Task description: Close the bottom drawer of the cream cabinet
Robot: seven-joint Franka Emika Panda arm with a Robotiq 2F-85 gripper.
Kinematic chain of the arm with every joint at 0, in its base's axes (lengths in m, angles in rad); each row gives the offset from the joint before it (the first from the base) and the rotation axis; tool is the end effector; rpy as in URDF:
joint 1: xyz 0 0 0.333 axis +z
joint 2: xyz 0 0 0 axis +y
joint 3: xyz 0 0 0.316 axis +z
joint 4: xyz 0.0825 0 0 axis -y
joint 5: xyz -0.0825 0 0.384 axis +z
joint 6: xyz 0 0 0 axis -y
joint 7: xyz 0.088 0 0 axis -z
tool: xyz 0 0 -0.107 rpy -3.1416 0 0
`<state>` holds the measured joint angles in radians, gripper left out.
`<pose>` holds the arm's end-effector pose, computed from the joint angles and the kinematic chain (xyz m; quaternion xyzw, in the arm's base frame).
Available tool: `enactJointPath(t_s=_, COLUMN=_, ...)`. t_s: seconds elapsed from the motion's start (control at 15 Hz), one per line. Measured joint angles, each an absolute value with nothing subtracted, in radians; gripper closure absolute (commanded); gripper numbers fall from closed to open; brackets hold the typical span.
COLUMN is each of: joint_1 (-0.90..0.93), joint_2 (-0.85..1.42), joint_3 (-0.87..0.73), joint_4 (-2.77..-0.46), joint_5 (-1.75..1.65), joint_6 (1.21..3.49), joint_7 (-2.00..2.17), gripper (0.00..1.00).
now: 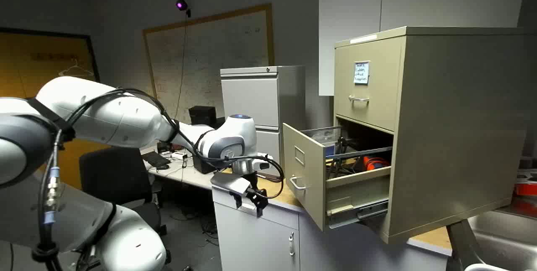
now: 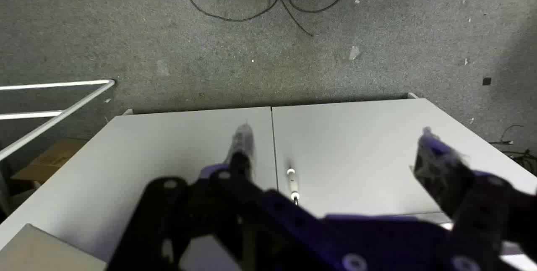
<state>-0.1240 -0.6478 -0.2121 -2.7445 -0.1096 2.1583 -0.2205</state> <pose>0.3252 -0.1131 0.4073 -0.9994 0.0092 -0.0306 0.0098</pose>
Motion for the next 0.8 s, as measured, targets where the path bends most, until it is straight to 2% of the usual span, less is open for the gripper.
enactJointPath(t_s=0.8, joint_1=-0.123, joint_2=-0.644, joint_3=-0.197, joint_4=-2.742, joint_5=-0.109, joint_6=2.183, joint_7=-0.220, gripper=0.00)
